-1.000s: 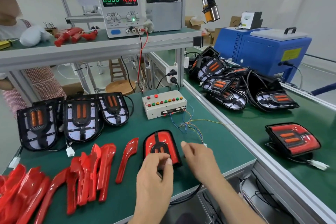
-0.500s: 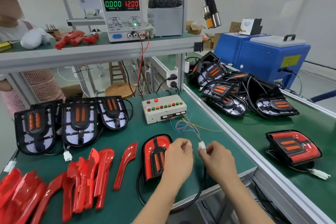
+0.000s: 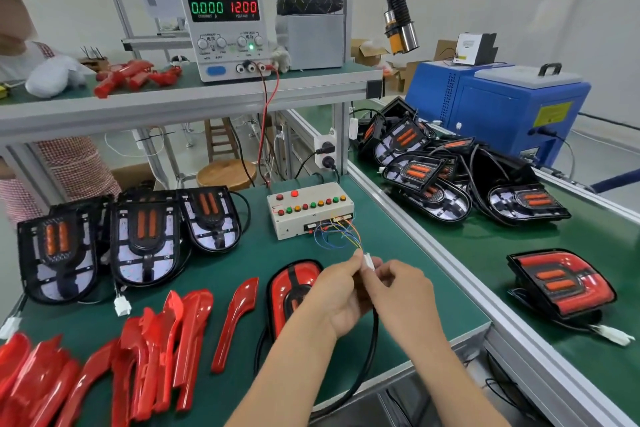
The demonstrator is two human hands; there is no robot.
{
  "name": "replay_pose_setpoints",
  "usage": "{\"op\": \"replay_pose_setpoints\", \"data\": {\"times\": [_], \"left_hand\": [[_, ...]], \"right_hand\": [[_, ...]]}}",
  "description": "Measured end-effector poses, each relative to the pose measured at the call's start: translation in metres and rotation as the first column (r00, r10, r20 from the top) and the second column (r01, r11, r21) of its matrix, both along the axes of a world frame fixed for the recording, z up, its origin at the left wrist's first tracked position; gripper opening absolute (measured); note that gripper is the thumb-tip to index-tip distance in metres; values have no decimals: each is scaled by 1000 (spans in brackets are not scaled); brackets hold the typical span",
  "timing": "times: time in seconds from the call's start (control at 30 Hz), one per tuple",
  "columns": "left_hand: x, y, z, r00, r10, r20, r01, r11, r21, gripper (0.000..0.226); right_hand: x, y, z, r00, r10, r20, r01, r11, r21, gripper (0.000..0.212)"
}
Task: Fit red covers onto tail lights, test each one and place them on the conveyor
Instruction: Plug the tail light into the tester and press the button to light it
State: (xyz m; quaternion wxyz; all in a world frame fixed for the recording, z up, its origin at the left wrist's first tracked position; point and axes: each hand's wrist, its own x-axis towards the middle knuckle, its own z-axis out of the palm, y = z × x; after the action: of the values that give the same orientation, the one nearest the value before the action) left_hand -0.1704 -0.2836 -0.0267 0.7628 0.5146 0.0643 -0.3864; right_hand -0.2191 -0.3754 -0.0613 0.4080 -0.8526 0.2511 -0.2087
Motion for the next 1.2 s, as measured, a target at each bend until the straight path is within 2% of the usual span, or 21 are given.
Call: {"op": "replay_pose_setpoints", "data": {"times": [0.1,0.2,0.33,0.43,0.57,0.63,0.7,0.8,0.87,0.93,0.97,1.03,1.1,1.2], "left_hand": [[-1,0,4,998,39,-53,-39,999,-4,38],[0,-1,8,988,71,-137,-76,997,-28,37],[1,-6,7,975,93,-200,-98,995,-16,34],[5,-7,4,972,95,-214,-101,995,-19,37],[-4,-4,9,975,30,-220,-37,999,-28,47],[-12,2,5,988,-12,-157,19,999,41,50],[-24,15,0,999,-40,-9,41,987,158,39],[-42,44,-5,955,27,294,-110,957,270,17],[-43,71,-8,855,114,507,-310,895,322,19],[-34,101,-14,710,61,701,-524,711,469,26],[-28,115,-19,677,-36,735,-577,594,561,28],[-15,134,-33,708,-214,673,-547,437,714,30],[-2,140,-50,755,-318,573,-458,370,808,36],[11,135,-63,770,-363,525,-410,349,843,46]], "right_hand": [[2,6,2,992,60,-106,-77,984,-163,47],[3,8,6,991,58,-119,-85,968,-235,47],[1,11,6,991,64,-114,-87,973,-213,49],[-6,15,4,988,89,-126,-115,969,-219,41],[-17,10,3,994,74,-84,-83,990,-113,43],[-23,5,1,987,89,-130,-104,988,-113,43],[-28,-3,1,975,127,-180,-154,978,-143,33],[-31,-14,9,953,217,-211,-264,937,-230,24],[-32,-14,21,935,256,-247,-333,873,-356,22],[-31,-12,32,937,240,-256,-335,828,-450,18],[-30,-11,37,946,214,-245,-311,817,-486,14],[-29,-6,43,962,187,-199,-266,811,-521,5],[-27,0,45,954,265,-137,-298,870,-392,9],[-31,16,44,930,362,-58,-365,930,-48,37]]}}
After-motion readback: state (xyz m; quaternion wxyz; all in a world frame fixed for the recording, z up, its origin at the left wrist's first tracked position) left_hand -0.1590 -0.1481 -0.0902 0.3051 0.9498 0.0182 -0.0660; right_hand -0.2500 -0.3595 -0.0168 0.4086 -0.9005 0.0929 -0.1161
